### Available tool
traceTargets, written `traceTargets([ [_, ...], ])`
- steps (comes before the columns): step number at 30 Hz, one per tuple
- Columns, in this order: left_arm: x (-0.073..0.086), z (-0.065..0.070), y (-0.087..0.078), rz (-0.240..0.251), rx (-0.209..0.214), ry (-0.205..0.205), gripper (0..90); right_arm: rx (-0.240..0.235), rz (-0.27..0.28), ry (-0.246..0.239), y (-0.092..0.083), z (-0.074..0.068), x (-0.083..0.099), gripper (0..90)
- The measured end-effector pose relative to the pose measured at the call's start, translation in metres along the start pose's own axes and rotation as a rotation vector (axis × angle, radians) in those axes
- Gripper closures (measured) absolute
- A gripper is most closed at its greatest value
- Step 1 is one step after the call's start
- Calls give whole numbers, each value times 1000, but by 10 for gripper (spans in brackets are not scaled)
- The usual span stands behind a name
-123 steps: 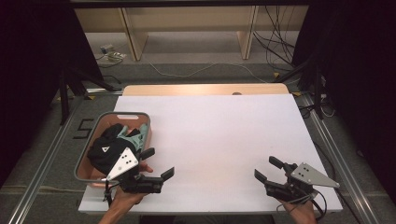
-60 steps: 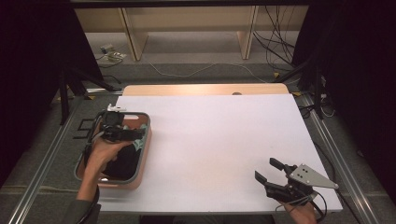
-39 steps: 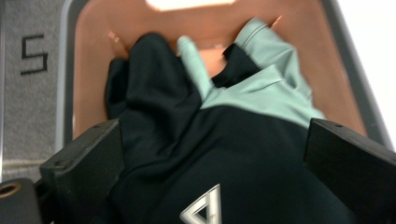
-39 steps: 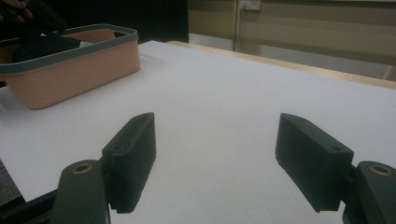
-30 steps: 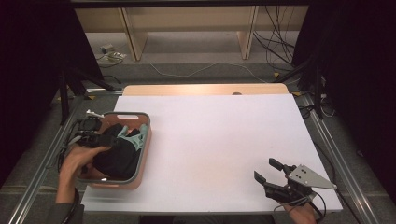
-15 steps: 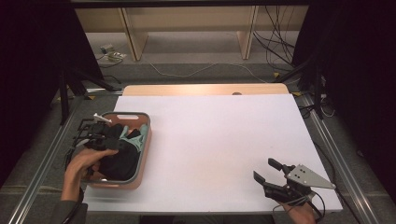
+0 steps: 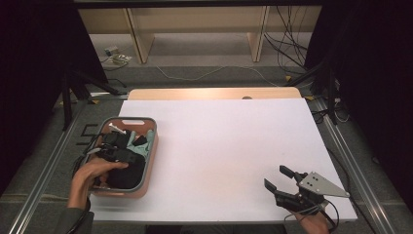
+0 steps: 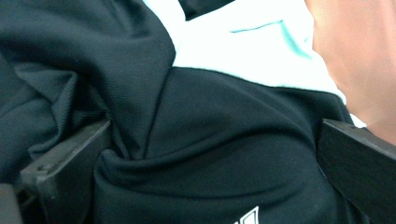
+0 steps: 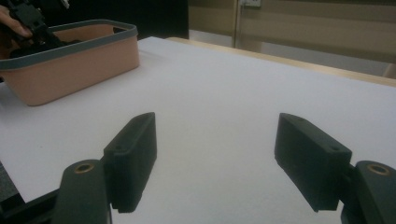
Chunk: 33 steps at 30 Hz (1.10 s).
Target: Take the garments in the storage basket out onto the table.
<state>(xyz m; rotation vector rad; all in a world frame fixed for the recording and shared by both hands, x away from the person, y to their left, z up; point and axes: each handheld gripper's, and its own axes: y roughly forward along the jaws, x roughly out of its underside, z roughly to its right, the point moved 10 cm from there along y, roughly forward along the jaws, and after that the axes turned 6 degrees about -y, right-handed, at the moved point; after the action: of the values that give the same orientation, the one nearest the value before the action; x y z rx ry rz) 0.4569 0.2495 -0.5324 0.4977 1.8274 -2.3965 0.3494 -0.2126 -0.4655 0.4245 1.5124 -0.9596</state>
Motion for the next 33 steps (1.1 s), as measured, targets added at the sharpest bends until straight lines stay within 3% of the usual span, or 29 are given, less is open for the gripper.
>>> traceTargets([
  [5, -2, -4, 2, -22, 39, -12, 0, 8, -3, 1, 1, 1, 1, 305],
  [7, -3, -3, 2, -42, 26, -10, 6, 10, -6, 1, 0, 1, 1, 306],
  [11, -6, -1, -3, -29, 43, -17, 176, 10, -5, 1, 1, 2, 1, 306],
  [19, -8, 6, -9, 17, 175, -12, 415, 13, -7, 4, 1, 2, 1, 312],
  [24, -12, 8, -15, 70, 216, -30, 494, 14, -5, 4, 0, 2, 0, 312],
  [33, -31, 6, -49, 269, 361, -137, 543, 19, -3, 10, 0, 3, 0, 314],
])
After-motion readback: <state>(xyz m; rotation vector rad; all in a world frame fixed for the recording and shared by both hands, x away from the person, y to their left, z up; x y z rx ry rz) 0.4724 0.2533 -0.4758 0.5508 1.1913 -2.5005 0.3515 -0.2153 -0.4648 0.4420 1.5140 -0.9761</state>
